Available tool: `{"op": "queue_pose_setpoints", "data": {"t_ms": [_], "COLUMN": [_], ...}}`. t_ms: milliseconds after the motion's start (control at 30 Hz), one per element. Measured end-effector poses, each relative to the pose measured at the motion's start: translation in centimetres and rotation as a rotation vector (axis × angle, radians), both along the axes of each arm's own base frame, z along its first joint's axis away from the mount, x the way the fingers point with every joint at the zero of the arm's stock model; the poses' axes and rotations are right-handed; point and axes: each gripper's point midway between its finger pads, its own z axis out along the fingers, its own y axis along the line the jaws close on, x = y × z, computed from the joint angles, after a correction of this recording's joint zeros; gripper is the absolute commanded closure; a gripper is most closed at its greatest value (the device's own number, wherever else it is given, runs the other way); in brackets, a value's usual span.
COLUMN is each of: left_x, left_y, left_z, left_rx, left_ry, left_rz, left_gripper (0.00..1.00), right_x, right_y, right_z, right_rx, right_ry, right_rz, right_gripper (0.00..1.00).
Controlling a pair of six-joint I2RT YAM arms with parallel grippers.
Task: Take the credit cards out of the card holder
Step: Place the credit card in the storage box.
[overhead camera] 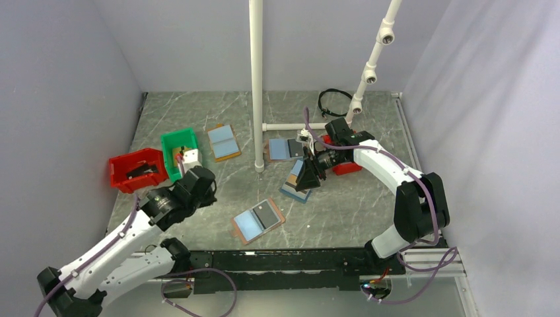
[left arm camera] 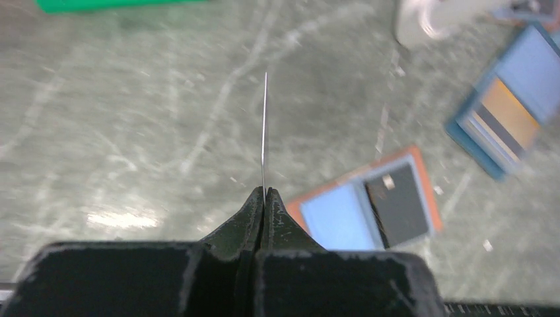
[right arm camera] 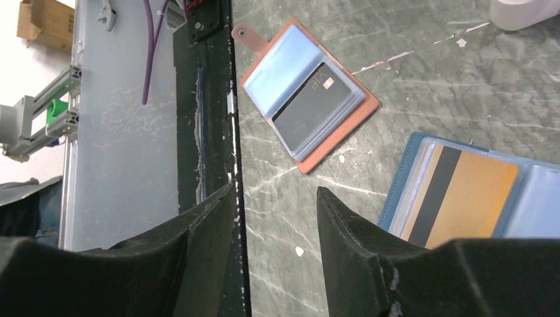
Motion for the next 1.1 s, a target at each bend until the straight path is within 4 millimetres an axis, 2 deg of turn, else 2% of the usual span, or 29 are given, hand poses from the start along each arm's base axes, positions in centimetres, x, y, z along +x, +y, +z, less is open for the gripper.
{"op": "queue_pose_setpoints", "data": {"t_ms": [200,300,500,567,633,900,1100], "left_x": [3.4,5.5,9.6,10.6,11.2,13.8,14.2], "left_y": [6.4,9.3,16.6,19.3,21.0,24.9,27.1], "left_z": [0.8,2.2,4.8,5.0,5.0,5.7,3.5], "left_rx": [0.135,0.154,0.06,0.002,-0.048,-0.201,-0.256], "left_ry": [-0.049,-0.095,-0.176,-0.195,-0.21,-0.236,-0.211], "left_rz": [0.166,0.216,0.457,0.56,0.638,0.945,1.154], "left_gripper": [1.0,1.0,1.0,1.0,1.0,1.0,1.0], "right_x": [0.0,0.0,0.0,0.0,0.0,-0.2,-0.5], "right_y": [0.0,0.0,0.0,0.0,0.0,0.0,0.0], "right_z": [-0.3,-0.3,-0.3,-0.2,-0.1,0.5,0.6], "right_rx": [-0.004,-0.004,-0.004,-0.002,0.001,0.016,0.024], "right_ry": [0.004,0.004,0.004,0.002,-0.001,-0.015,-0.022], "right_rz": [-0.005,-0.006,-0.006,-0.006,-0.005,0.003,0.016], "right_gripper": [0.49,0.5,0.5,0.51,0.51,0.51,0.51]}}
